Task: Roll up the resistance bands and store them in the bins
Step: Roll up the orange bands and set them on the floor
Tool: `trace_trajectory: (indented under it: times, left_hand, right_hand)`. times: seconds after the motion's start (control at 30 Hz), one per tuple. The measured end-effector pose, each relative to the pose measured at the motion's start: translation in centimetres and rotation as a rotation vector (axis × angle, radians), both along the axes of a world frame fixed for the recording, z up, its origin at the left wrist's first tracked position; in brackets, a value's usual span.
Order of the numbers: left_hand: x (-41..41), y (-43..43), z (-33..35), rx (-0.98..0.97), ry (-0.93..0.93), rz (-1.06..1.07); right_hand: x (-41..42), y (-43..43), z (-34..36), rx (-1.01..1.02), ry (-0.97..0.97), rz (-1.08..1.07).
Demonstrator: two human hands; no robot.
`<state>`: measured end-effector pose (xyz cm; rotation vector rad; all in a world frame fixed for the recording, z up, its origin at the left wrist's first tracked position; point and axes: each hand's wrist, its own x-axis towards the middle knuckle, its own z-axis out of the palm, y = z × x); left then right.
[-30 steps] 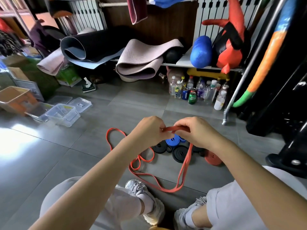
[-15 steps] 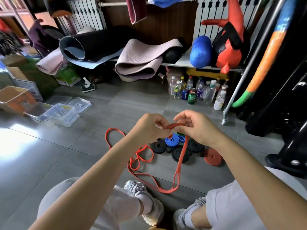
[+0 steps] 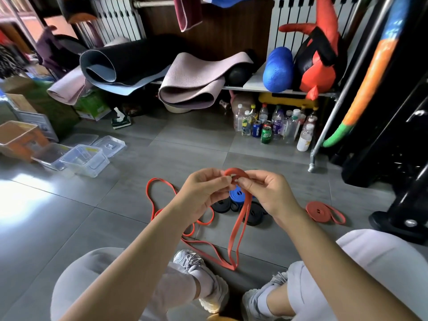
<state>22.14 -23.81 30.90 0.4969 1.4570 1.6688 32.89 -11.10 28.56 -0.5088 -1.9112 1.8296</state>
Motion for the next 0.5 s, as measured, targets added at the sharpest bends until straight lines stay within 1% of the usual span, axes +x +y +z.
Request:
trace_trajectory:
  times: [0.03, 0.1, 0.13, 0.17, 0.2, 0.23, 0.3, 0.43, 0.5]
  left_hand:
    - [0.0, 0.0, 0.0, -0.103, 0.172, 0.003]
    - [-0.4, 0.1, 0.5, -0.328, 0.658, -0.037]
    - [-0.6, 0.3, 0.9, -0.390, 0.860, -0.099]
    - [-0.7, 0.4, 1.4, -0.437, 1.009, -0.172]
    - [-0.8, 0.6, 1.8, -0.484, 1.111, -0.229]
    - [-0.8, 0.7, 2.3, -0.534, 1.173, -0.260]
    - [-0.9, 0.9, 2.9, -0.593, 1.182, -0.263]
    - [-1.1, 0.9, 3.3, -0.569, 1.108, -0.242]
    - [-1.0, 0.7, 3.4, -0.495, 0.982, -0.197]
  right_hand:
    - [0.1, 0.1, 0.0, 0.087, -0.031, 0.024]
    - [0.1, 0.4, 0.2, 0.306, -0.130, 0.082]
    - [0.1, 0.5, 0.4, 0.435, -0.182, 0.094]
    - [0.0, 0.6, 0.7, 0.551, -0.223, 0.098]
    - [-0.1, 0.7, 1.0, 0.633, -0.249, 0.104]
    - [-0.1, 0.7, 1.3, 0.680, -0.269, 0.117]
    - [-0.2, 0.8, 1.9, 0.700, -0.297, 0.139]
    - [0.0, 1.5, 3.0, 0.590, -0.289, 0.086]
    - [0.2, 1.7, 3.6, 0.570, -0.264, 0.074]
